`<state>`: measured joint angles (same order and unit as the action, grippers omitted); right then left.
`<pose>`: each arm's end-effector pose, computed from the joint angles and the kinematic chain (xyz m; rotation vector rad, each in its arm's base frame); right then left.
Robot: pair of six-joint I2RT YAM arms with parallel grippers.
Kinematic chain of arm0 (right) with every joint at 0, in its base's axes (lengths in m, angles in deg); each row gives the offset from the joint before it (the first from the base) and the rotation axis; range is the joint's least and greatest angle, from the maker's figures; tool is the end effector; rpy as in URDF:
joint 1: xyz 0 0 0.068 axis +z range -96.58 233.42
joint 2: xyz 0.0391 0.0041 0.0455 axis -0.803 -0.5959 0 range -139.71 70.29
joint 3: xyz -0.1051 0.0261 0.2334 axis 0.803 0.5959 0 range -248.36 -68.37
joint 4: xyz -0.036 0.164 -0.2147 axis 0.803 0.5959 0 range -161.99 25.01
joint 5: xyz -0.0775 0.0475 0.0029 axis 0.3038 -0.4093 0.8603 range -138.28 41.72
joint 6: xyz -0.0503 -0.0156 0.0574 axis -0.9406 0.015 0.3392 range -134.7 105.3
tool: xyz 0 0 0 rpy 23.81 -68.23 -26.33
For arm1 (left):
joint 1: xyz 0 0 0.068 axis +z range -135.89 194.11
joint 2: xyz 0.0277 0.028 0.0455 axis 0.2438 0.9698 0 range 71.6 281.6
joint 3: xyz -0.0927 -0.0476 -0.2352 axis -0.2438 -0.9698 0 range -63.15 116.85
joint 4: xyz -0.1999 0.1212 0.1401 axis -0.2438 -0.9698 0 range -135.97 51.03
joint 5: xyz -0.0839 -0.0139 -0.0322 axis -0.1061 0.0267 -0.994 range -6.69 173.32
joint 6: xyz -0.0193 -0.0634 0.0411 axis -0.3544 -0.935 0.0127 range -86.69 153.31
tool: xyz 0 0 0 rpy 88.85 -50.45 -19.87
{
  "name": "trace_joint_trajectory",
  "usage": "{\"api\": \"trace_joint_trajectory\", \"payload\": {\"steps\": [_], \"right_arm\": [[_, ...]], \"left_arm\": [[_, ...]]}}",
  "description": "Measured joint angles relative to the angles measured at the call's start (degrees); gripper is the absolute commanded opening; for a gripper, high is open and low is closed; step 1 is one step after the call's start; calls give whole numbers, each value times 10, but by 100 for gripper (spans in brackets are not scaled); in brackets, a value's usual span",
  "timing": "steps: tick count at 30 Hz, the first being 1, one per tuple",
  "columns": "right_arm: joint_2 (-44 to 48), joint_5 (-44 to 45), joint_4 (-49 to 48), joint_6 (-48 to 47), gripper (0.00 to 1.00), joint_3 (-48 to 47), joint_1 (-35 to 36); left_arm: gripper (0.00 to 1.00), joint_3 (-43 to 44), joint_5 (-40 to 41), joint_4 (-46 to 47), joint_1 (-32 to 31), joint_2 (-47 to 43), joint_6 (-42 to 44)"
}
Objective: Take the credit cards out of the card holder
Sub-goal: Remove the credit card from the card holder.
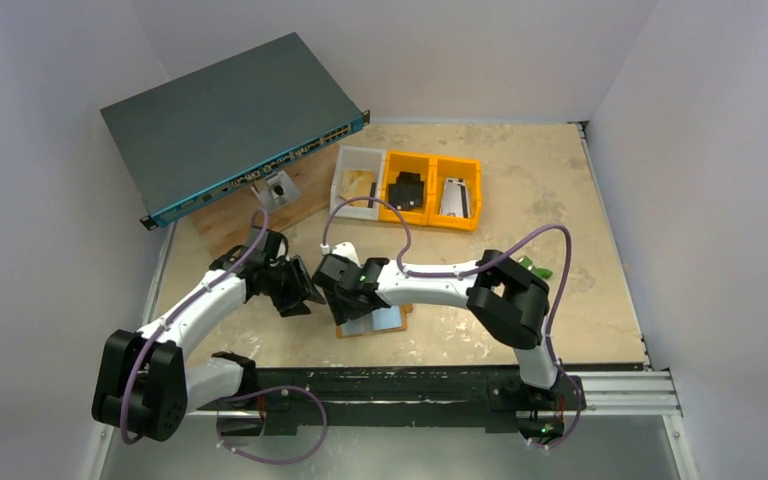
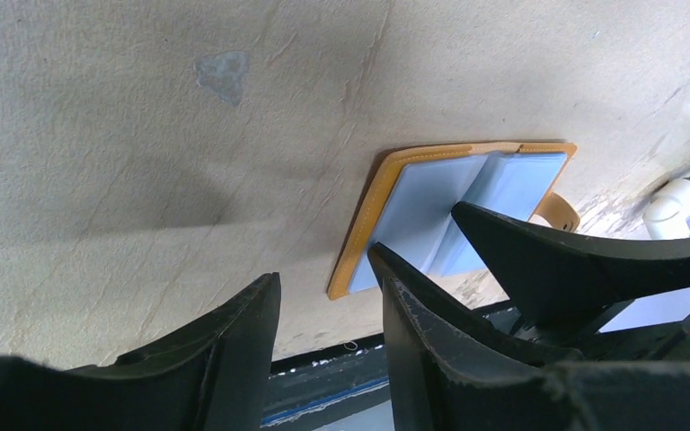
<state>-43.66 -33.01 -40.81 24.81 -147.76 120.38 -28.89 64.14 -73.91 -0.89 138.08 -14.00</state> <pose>0.1818 0.3824 0.1178 -0.5583 2.6098 0.2454 0.2103 -0.0790 0.1285 -0.7084 2.7999 -0.7188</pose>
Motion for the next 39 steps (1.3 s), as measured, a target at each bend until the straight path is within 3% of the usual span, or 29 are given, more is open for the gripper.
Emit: {"api": "trace_joint_trajectory", "payload": {"steps": [5,11,19,26,34,39], "right_arm": [[2,-11,-9,4,37,7,-3],[25,-34,-46,10,22,46,-18],[59,-110,-114,20,12,111,-59],[76,-203,-179,29,11,162,-103],[79,-237,-206,29,12,178,-115],[79,-242,-213,29,20,180,-116]], "left_arm": [[45,-2,-6,2,0,4,4],[37,-4,-22,14,0,18,10],[24,-4,-48,33,-14,42,18],[20,1,-48,44,-57,75,19],[16,14,-45,65,-97,125,15],[11,20,-43,77,-111,147,13]]}}
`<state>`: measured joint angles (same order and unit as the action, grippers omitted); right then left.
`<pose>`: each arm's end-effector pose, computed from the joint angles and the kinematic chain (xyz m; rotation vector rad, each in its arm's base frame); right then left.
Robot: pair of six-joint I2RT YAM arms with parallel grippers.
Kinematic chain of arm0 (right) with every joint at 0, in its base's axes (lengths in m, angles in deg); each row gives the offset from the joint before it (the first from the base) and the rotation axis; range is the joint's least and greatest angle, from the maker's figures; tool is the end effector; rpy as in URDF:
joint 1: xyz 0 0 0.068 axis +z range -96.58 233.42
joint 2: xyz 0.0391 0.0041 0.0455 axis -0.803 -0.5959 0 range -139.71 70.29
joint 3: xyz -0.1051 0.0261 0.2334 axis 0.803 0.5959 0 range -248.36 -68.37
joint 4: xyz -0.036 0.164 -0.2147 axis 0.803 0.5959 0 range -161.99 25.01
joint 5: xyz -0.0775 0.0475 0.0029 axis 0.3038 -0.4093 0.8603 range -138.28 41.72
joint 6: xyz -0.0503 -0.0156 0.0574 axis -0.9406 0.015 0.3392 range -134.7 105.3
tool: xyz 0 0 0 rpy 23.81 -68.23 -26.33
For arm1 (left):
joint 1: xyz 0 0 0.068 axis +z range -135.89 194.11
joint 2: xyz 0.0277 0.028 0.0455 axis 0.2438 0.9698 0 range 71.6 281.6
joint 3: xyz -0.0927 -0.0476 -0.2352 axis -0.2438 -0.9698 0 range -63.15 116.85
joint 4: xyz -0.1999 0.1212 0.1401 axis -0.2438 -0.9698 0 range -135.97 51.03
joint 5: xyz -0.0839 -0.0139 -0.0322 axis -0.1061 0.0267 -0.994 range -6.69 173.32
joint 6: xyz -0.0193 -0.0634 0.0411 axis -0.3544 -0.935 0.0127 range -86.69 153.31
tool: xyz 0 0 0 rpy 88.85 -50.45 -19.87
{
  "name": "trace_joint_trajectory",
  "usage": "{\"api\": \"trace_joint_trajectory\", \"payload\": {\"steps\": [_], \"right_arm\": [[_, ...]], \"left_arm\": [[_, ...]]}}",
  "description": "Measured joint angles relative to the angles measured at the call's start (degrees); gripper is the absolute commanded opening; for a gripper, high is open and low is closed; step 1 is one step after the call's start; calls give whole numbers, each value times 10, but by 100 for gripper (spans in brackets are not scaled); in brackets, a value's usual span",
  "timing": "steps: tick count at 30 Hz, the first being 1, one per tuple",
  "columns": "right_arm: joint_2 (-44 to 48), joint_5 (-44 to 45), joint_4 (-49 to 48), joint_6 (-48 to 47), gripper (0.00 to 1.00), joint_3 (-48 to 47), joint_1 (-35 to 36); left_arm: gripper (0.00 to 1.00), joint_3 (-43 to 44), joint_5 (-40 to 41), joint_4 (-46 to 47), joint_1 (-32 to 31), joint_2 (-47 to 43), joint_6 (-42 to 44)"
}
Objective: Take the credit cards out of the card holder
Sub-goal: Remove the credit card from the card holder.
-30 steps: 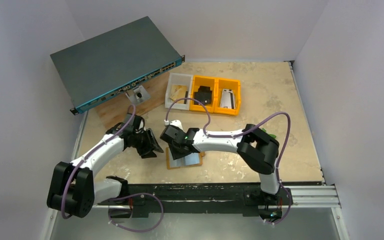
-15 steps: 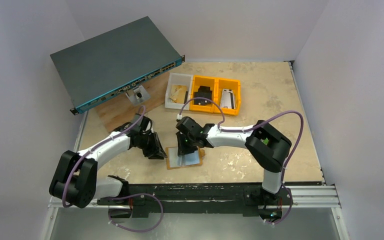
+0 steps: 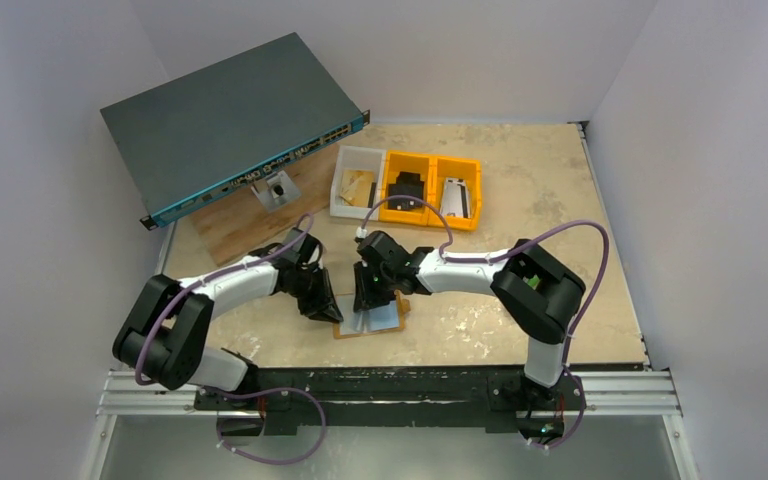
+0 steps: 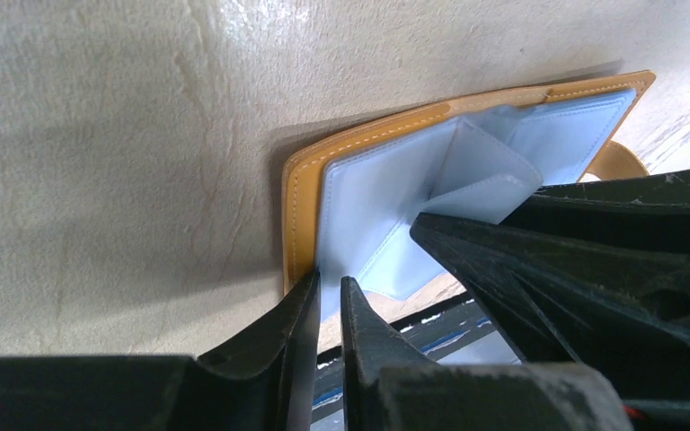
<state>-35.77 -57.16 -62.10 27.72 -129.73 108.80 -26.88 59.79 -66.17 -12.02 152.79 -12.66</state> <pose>0.2157 0.3303 0.0999 -0.3765 2.7130 0.7987 0.2108 -0.1330 0.0911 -0.4240 3.0015 -0.7905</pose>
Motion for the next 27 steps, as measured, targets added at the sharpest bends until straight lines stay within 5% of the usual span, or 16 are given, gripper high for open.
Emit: {"api": "trace_joint_trajectory", "payload": {"steps": [8,27], "right_arm": [[1,-16,-19,4,47,0,2],[3,-26,-26,6,56,-2,2]], "left_arm": [[2,6,1,-1,-4,3,-3],[0,10,-5,9,-17,10,-4]]}}
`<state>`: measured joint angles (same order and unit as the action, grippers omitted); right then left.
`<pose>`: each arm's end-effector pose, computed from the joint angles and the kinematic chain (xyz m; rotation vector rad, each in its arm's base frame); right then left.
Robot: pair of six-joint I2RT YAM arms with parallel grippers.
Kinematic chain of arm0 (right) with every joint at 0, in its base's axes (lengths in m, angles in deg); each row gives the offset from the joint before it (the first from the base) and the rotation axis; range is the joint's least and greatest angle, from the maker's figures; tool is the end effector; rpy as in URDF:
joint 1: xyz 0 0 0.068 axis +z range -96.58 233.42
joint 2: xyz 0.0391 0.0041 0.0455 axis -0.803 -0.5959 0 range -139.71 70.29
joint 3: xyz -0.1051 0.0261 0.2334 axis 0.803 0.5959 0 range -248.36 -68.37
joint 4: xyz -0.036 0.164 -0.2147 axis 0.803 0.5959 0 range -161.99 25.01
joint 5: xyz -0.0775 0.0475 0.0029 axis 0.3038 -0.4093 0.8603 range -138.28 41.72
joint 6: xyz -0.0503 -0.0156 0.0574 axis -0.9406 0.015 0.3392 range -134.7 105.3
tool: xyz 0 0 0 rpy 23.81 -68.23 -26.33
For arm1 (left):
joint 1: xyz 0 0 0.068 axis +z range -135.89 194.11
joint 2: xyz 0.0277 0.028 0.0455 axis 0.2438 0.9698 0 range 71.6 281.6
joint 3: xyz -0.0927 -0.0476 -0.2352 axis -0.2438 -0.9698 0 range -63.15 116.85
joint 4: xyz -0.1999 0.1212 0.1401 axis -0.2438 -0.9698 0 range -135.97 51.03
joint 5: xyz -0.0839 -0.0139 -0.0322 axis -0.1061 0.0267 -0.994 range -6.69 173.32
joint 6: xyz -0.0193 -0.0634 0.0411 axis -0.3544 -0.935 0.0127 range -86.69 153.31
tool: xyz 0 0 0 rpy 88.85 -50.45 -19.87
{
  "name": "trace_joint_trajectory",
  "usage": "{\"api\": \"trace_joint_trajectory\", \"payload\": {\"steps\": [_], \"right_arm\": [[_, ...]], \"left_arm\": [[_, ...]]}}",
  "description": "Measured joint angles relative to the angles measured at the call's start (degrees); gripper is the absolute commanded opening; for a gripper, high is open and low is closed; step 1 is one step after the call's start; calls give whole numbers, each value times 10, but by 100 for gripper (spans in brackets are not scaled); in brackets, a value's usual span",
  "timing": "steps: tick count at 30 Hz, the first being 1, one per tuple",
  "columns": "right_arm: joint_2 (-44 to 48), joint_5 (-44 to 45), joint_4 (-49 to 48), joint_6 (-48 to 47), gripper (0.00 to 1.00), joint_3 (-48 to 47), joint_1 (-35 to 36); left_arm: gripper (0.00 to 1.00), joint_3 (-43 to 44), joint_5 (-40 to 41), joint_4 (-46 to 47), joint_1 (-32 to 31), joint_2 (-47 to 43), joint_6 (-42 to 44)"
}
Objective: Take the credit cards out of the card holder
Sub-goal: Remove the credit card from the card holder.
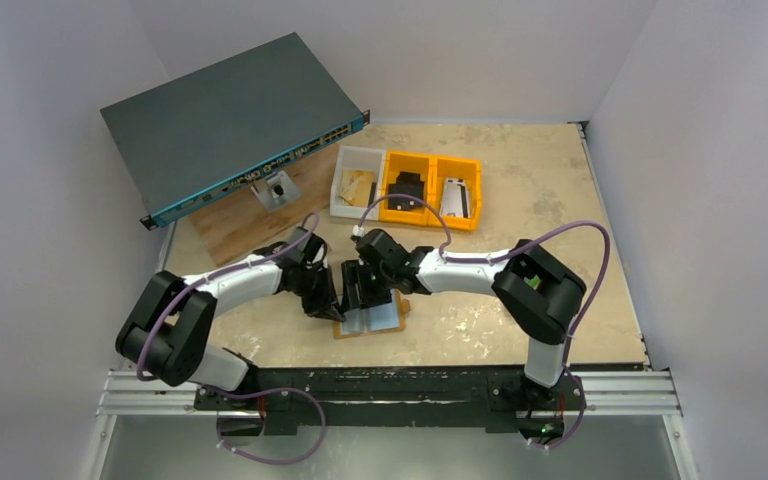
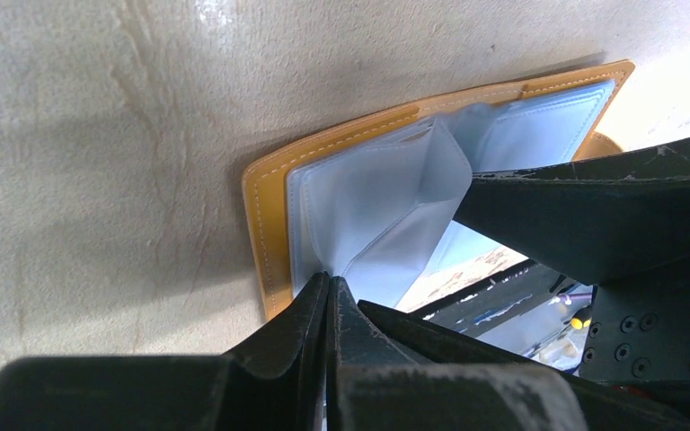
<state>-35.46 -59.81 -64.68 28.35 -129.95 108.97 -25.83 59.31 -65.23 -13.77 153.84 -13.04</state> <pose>0.2155 0.3374 0.1073 -0.3902 2.6838 0.8966 0.2122 -0.1429 0.0927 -0.3801 3.0024 -0.8151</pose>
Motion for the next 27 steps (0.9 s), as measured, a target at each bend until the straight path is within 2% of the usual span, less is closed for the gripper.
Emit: {"api": "trace_joint_trajectory", "payload": {"steps": [9,20,27], "right_arm": [[-16,11,48,-2,50,-32,-2],[14,26,38,1,69,-5,-2],[57,45,24,6,76,31,-3]], "left_arm": [[0,0,-9,14,-5,15,-1],[0,5,-31,28,-7,41,-24],[0,15,-30,43,-16,52,-36]]}}
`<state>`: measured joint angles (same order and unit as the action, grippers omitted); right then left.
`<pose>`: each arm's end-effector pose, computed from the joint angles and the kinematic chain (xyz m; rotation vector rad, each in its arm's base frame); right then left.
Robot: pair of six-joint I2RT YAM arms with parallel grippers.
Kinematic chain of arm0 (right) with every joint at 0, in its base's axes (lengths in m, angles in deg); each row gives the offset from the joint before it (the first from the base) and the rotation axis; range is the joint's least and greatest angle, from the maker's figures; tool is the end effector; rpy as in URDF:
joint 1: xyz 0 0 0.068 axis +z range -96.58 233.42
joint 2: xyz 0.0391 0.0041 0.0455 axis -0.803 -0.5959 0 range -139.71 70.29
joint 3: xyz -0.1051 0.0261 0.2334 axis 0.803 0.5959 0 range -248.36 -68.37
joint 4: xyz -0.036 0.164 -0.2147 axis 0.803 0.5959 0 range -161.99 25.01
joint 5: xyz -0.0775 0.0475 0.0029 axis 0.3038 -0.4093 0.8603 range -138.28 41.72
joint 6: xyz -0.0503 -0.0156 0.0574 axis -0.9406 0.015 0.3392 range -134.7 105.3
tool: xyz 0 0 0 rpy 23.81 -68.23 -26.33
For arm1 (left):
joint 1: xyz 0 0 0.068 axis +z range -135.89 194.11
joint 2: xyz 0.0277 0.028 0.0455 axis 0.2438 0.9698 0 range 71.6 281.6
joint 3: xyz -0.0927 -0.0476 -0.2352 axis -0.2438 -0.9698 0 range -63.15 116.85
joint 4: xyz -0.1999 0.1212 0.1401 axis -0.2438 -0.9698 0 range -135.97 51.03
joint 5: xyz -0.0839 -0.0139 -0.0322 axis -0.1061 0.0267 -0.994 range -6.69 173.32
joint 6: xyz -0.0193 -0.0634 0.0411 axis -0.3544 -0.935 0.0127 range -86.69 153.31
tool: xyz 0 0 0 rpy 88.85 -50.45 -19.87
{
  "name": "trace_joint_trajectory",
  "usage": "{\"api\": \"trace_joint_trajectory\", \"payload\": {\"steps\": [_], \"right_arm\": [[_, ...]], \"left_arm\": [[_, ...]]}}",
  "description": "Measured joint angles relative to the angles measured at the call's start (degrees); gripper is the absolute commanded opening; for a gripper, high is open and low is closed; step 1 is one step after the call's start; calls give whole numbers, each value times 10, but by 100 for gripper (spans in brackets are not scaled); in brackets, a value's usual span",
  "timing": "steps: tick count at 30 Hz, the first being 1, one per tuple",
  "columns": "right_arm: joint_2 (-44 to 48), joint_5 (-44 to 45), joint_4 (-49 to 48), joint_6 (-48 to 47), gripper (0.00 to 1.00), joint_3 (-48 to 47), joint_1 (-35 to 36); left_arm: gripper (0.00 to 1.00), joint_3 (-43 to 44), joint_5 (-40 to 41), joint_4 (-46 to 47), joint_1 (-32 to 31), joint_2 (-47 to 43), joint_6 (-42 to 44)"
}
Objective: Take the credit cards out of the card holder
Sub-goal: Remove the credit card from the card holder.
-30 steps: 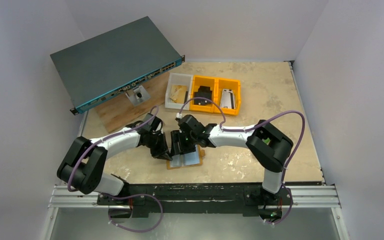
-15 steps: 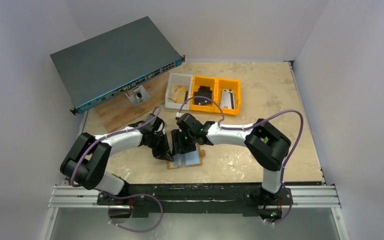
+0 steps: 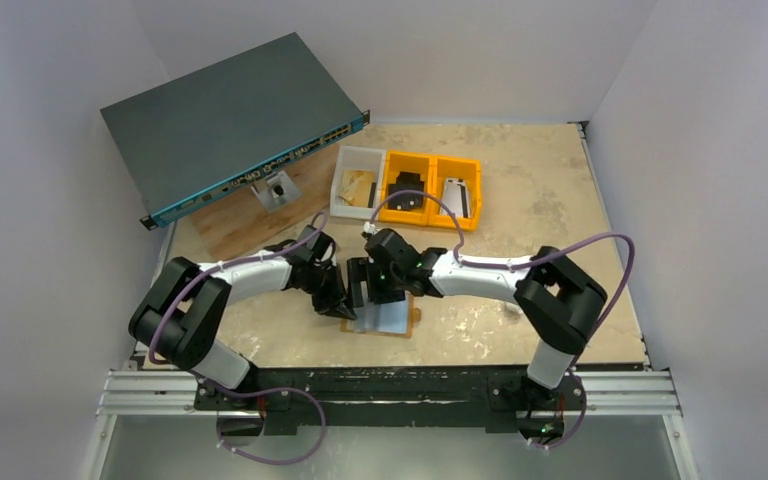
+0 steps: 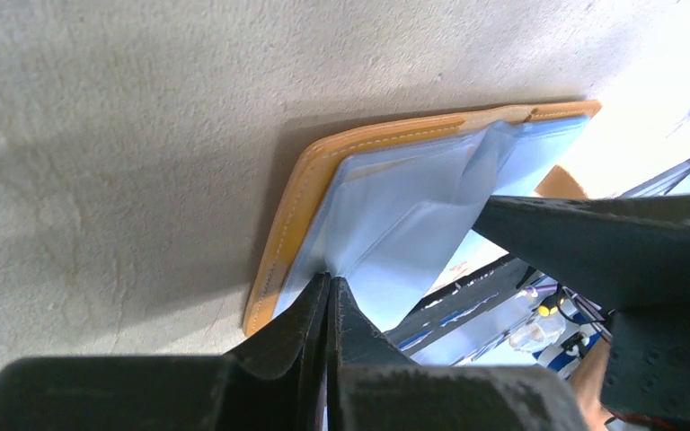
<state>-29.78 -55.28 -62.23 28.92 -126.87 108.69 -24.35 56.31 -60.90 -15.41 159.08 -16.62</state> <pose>0.2116 0.3192 0.1227 -0.3286 2.6547 0.8195 0.2184 -0.1585 0.0822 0.4063 -2.9458 0.8731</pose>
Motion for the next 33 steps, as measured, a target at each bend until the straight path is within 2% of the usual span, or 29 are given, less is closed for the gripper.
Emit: {"api": "trace_joint_trajectory", "payload": {"steps": [6,13,17,22,29,33], "right_arm": [[37,5,-2,3,79,0,-4],[84,53,36,3,78,2,-17],[101,76,50,3,74,30,-30],[98,92,79,3,63,69,-48],[91,114,90,3,58,90,-54],[89,109,84,1,52,94,-56]], "left_arm": [[0,3,0,13,-3,8,-6],[0,3,2,20,-8,8,-7],[0,5,2,22,-10,10,-7],[0,9,2,22,-14,14,-14],[0,11,6,22,-17,15,-15],[0,13,8,21,-19,16,-15]]}}
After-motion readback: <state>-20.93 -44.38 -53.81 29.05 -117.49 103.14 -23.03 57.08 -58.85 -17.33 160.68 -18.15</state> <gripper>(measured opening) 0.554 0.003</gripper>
